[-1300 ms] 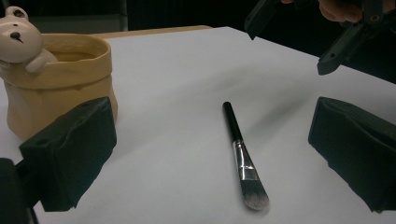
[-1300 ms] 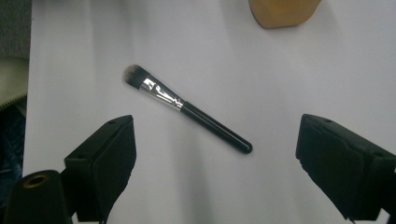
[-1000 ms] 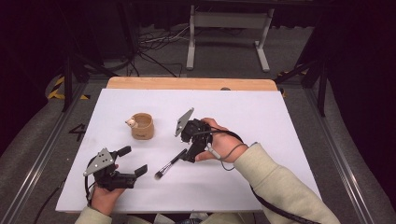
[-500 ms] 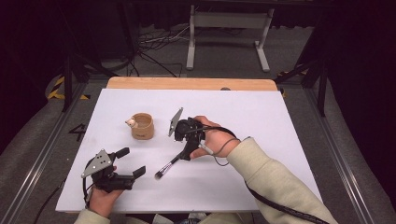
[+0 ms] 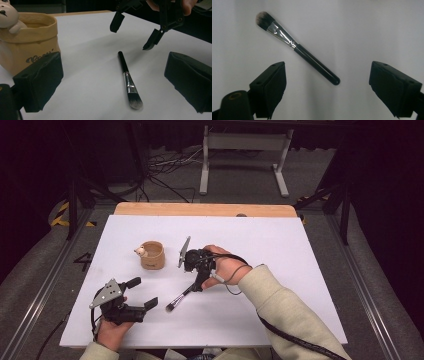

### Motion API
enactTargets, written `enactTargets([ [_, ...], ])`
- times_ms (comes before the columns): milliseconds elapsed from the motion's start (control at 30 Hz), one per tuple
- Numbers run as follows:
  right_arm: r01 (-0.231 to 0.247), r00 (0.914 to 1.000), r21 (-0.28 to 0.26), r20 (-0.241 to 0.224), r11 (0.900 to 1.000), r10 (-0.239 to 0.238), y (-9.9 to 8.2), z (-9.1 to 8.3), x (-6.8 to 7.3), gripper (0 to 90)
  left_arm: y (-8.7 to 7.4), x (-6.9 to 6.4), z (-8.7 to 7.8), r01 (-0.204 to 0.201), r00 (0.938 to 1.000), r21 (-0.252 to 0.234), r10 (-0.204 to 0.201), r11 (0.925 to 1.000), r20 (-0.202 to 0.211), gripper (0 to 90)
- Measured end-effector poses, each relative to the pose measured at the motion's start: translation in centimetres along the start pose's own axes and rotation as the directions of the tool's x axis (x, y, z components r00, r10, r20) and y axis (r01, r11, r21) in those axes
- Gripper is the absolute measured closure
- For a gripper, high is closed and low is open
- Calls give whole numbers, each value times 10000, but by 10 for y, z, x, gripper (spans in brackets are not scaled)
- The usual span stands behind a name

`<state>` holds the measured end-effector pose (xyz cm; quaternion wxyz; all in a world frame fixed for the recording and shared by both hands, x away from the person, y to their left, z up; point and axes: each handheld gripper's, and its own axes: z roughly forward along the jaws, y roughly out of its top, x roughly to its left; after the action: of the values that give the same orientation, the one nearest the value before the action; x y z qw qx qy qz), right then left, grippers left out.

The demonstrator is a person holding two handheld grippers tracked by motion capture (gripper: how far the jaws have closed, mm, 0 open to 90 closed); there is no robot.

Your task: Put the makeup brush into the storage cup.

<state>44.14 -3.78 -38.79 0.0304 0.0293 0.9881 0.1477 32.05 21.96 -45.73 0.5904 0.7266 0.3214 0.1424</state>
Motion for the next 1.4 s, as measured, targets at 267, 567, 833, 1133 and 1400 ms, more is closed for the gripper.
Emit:
enactTargets([
  [267,-14,10000,167,-74,9999,15,1,9,-1,172,0,-1,1,-51,10000,42,50,10000,63,30],
  [567,154,9996,520,-228,9985,-142,1,21,-3,232,0,-1,1,-34,10000,68,34,10000,39,30],
  [833,65,9995,731,-312,9973,-43,-1,30,-5,265,0,-1,1,-38,10000,57,37,10000,85,30],
  [1133,245,9989,882,-425,9958,-208,1,33,-5,334,-1,-1,2,-39,9999,73,38,10000,104,31],
  [1400,555,9964,1052,-704,9929,-482,2,36,-3,416,-1,-1,2,-18,9999,100,17,9999,124,32],
])
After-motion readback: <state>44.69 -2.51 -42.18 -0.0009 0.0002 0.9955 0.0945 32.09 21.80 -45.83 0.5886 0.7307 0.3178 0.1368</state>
